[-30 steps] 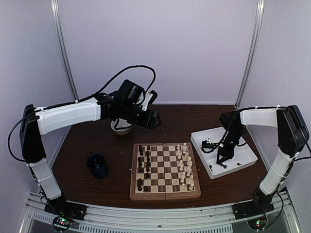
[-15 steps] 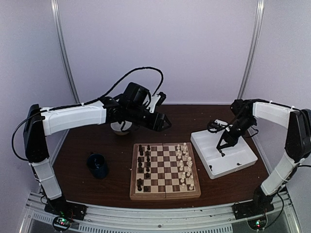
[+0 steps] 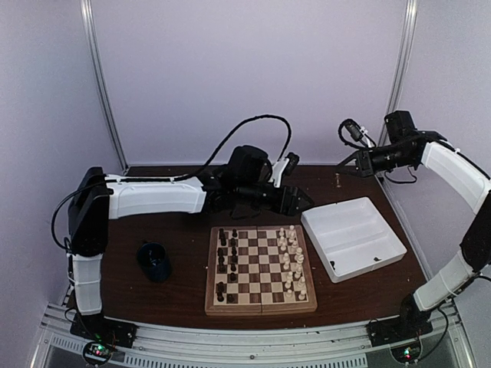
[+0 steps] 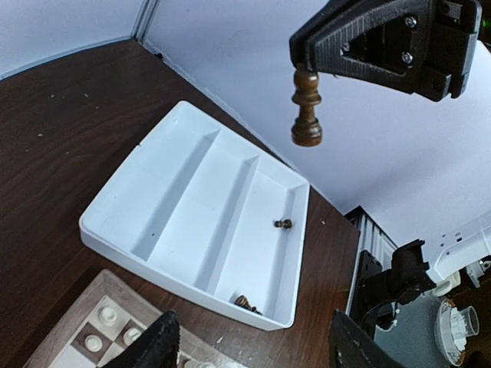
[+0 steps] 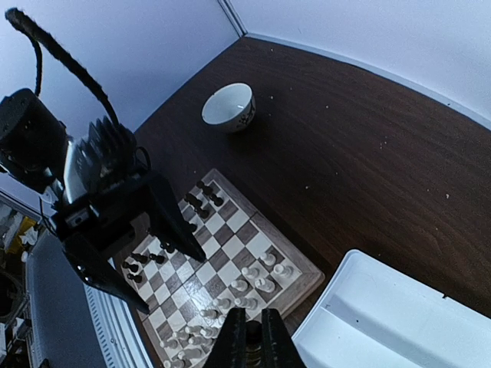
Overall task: Set up the chess pieces on the board
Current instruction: Pass from the right arm to the left
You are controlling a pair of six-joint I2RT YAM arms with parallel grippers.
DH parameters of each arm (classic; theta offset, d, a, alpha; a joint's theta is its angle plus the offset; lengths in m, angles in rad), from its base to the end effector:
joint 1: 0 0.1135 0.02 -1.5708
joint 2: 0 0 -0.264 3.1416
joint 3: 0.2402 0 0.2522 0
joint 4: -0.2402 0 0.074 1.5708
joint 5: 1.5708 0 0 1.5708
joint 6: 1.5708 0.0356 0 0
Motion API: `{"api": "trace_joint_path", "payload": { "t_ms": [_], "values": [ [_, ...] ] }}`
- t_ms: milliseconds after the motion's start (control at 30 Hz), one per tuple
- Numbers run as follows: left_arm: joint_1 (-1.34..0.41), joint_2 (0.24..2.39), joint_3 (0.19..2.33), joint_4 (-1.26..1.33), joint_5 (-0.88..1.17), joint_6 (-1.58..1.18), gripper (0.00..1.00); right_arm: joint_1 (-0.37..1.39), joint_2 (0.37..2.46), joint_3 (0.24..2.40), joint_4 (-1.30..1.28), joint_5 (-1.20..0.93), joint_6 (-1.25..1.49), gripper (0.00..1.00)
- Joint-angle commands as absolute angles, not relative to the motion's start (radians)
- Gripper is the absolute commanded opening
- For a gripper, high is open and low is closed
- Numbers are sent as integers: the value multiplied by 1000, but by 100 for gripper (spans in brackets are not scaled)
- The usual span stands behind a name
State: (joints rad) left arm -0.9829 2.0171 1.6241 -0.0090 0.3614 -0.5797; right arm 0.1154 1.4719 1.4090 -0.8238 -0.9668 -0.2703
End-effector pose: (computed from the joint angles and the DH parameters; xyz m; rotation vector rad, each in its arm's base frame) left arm 0.2568 -0.4080 0.2713 0.7011 2.1023 -1.3102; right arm 0.2963 0.0638 0.3477 -0.8183 2.0631 1.0817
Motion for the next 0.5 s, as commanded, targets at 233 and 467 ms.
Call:
{"api": "trace_joint_path", "payload": {
  "t_ms": [233,467],
  "values": [
    [-999,2137,1789,218,442,-709,67,166,1441,1435,-637,-1099,-24,9],
    [-1000,2175,1864,211,470,-730,58,218,1418,1443,-661,-1098,-40,10]
  ]
}}
